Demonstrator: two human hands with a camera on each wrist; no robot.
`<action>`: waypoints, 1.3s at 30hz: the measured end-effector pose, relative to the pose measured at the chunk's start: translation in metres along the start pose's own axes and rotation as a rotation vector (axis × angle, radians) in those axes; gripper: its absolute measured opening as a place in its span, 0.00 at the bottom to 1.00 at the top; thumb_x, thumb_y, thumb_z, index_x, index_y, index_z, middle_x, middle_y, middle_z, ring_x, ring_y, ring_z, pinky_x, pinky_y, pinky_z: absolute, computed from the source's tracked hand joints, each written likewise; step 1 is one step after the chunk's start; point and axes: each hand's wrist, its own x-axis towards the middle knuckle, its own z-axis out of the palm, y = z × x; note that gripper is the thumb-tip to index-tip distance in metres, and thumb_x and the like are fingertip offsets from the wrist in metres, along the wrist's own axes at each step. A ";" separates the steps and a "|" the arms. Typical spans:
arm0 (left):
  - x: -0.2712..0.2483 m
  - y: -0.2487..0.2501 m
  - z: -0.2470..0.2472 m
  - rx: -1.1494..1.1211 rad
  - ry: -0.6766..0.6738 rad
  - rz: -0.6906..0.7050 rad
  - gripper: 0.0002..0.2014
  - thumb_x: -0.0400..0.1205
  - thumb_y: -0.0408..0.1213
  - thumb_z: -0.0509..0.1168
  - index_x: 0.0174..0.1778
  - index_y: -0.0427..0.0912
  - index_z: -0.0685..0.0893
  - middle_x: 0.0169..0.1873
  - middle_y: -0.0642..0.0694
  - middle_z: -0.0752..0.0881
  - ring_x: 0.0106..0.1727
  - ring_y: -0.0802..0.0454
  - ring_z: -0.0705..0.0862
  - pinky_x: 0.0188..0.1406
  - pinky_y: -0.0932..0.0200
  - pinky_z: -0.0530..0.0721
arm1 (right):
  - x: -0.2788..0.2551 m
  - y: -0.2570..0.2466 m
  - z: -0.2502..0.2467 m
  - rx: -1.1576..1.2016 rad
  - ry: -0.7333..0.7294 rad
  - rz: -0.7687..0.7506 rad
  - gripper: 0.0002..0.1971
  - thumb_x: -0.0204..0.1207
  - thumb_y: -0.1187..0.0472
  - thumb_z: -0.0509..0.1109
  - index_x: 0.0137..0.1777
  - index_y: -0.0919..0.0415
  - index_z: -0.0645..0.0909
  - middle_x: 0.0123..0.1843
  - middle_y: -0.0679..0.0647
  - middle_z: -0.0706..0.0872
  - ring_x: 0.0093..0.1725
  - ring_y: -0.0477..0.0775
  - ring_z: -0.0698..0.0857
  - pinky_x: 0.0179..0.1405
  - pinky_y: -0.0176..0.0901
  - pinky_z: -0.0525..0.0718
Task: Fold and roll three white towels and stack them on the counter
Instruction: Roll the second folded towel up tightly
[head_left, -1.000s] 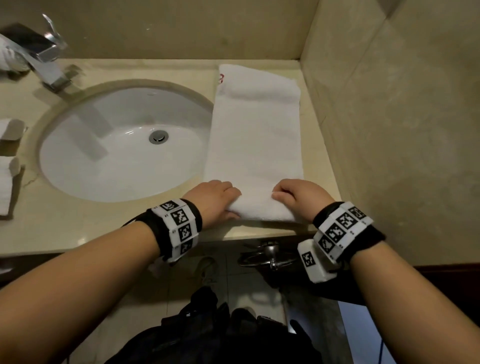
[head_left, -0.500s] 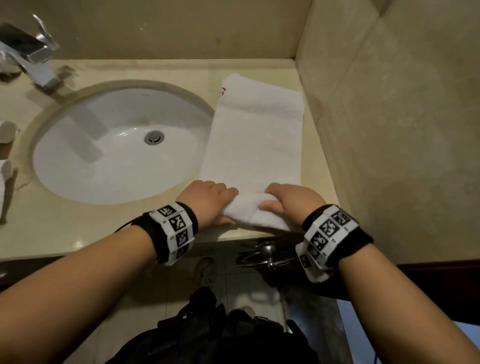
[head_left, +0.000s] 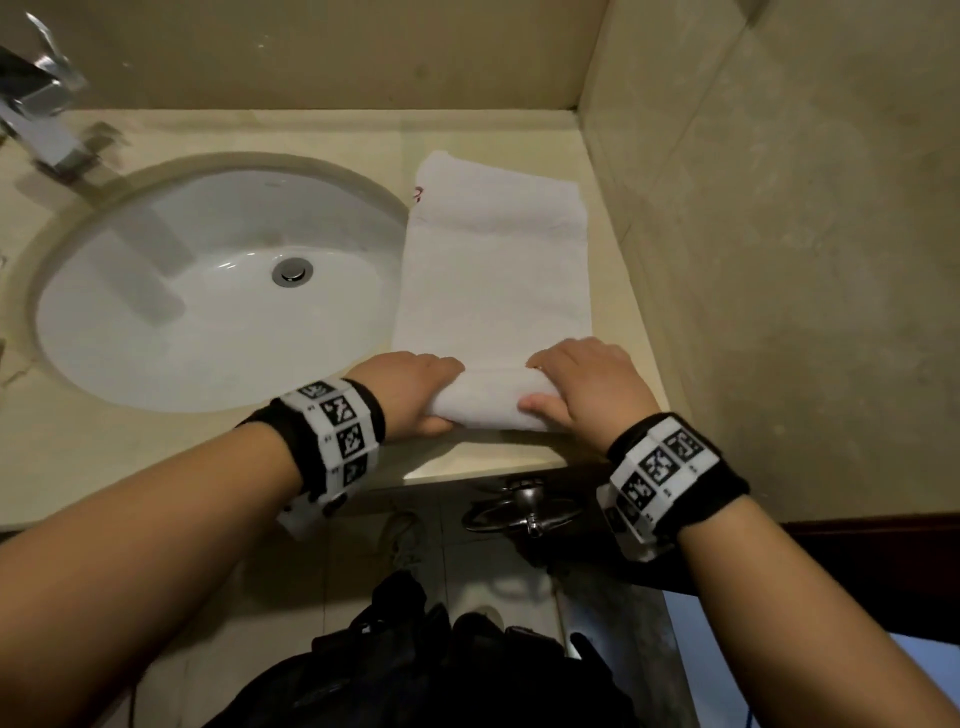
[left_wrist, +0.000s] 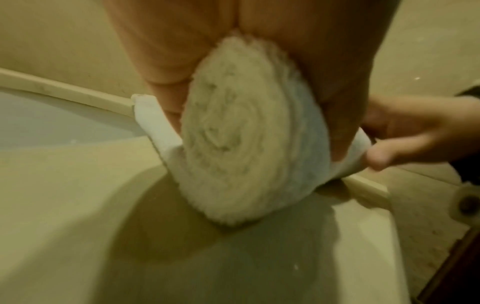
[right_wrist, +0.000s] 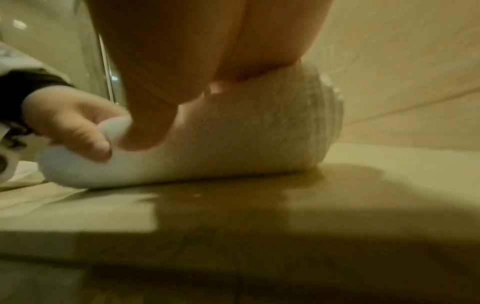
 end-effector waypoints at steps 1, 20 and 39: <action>0.004 0.000 -0.003 -0.056 -0.059 -0.004 0.25 0.76 0.56 0.64 0.66 0.49 0.71 0.60 0.45 0.82 0.58 0.44 0.81 0.56 0.54 0.77 | -0.005 -0.002 0.002 -0.044 0.063 -0.050 0.28 0.69 0.38 0.67 0.63 0.56 0.78 0.58 0.58 0.83 0.57 0.62 0.80 0.55 0.52 0.72; 0.039 -0.006 -0.026 -0.105 -0.290 0.003 0.31 0.76 0.66 0.55 0.65 0.45 0.71 0.61 0.43 0.81 0.58 0.44 0.80 0.57 0.53 0.76 | 0.005 -0.016 0.008 -0.045 0.065 -0.032 0.32 0.65 0.45 0.74 0.67 0.60 0.77 0.59 0.61 0.84 0.58 0.64 0.82 0.62 0.53 0.73; 0.073 -0.052 -0.050 0.064 0.070 0.259 0.36 0.71 0.68 0.58 0.68 0.46 0.70 0.59 0.43 0.80 0.57 0.42 0.79 0.50 0.53 0.74 | 0.069 -0.008 -0.029 0.062 -0.213 0.272 0.22 0.75 0.45 0.65 0.67 0.52 0.74 0.64 0.55 0.83 0.62 0.59 0.80 0.58 0.45 0.73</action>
